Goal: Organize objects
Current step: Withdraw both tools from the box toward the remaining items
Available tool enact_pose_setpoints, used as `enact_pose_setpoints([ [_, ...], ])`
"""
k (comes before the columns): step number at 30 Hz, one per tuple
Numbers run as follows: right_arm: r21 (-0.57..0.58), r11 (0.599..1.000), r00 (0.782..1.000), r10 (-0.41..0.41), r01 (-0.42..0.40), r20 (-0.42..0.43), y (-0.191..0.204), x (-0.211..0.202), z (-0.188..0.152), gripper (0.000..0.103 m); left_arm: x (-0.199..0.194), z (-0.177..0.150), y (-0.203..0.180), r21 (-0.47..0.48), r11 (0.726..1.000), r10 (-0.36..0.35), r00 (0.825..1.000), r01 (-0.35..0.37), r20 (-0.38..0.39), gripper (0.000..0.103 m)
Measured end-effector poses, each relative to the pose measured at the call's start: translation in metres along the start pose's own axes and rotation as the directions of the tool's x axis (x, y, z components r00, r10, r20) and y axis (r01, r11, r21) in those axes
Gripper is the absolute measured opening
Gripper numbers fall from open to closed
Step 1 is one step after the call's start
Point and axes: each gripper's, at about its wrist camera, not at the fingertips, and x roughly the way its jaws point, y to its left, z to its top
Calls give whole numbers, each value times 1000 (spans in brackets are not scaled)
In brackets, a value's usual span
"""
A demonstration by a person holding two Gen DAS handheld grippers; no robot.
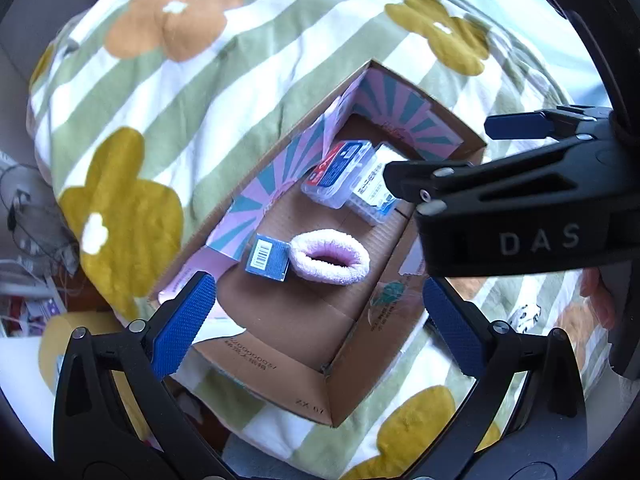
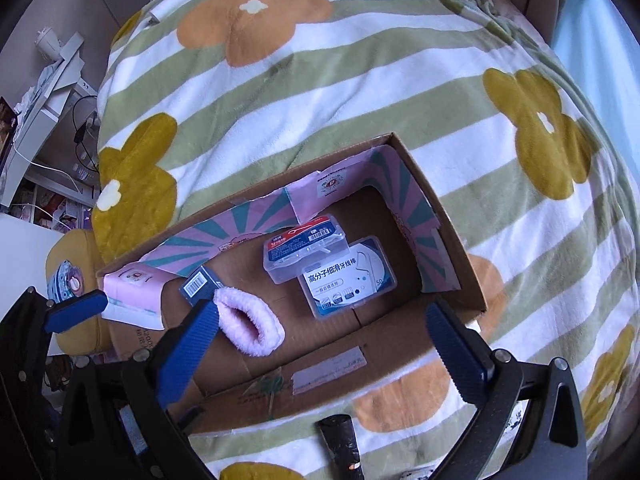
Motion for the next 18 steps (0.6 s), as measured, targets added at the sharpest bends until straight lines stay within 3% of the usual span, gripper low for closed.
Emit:
enact_pose_setpoints([
  [5, 89, 996, 999, -35, 31, 36, -4, -42, -17, 103, -27, 2, -6, 96, 995, -23, 1000, 21, 10, 103],
  [11, 245, 967, 993, -88, 65, 82, -9, -92, -46, 103, -56, 5, -20, 234, 971, -49, 999, 43, 18, 103],
  [18, 459, 882, 979, -174, 107, 106, -18, -140, -96, 103, -85, 4, -48, 389, 918, -103, 993, 73, 55, 103],
])
